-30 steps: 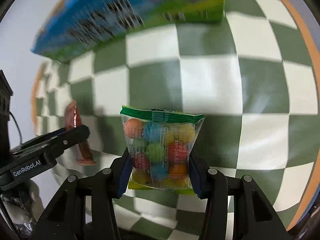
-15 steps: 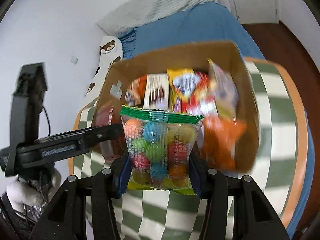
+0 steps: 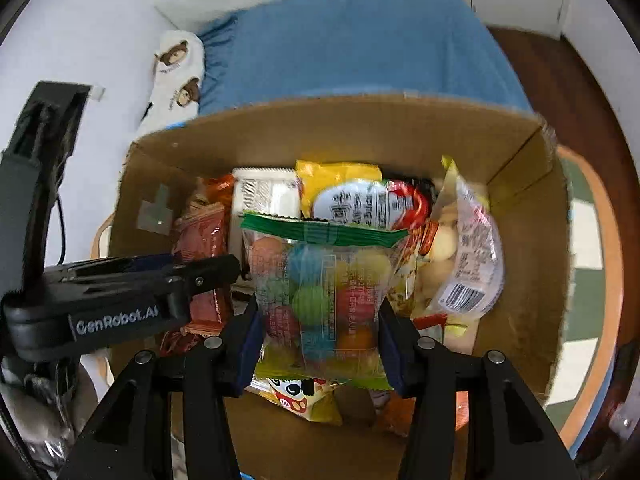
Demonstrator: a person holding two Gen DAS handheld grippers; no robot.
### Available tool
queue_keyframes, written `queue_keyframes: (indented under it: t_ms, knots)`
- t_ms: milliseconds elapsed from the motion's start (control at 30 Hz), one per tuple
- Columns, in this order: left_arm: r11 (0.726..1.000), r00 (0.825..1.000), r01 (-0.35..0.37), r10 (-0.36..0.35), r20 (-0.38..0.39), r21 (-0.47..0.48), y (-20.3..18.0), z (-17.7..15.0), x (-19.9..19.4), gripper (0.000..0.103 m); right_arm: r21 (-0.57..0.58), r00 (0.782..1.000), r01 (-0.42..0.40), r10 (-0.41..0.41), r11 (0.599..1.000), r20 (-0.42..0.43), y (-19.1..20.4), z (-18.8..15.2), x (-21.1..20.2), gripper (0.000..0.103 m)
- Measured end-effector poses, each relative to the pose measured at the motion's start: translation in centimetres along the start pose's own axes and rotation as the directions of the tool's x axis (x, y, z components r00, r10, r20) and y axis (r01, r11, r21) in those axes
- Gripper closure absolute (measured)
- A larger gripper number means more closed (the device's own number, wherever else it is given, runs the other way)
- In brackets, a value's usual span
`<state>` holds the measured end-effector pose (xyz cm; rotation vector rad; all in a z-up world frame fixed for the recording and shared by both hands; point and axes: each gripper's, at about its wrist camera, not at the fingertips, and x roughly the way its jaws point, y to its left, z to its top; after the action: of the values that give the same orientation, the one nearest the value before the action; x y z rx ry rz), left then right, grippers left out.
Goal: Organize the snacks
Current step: 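Carry both packs into the box and open both tools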
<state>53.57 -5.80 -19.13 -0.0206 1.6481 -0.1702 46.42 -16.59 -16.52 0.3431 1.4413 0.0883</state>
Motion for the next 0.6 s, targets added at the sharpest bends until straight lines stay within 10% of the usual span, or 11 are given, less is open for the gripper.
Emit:
queue_keyframes:
  t_ms: [100,600]
  knots:
    - [1.000,1.000,-0.015,0.015,-0.004,-0.007,0.3,-0.1,0.4,0.024,-0.018,0.998,0.055,-0.055,0.998,0.007,-0.2,-0.1,0.4,0.005]
    - [0.999,0.990,-0.033,0.031,0.135,0.014,-0.1,-6.0,-2.3,0.023,-0.013,0.984,0.171,-0.170,0.985,0.060,-2.2,-2.9,-2.3,0.004]
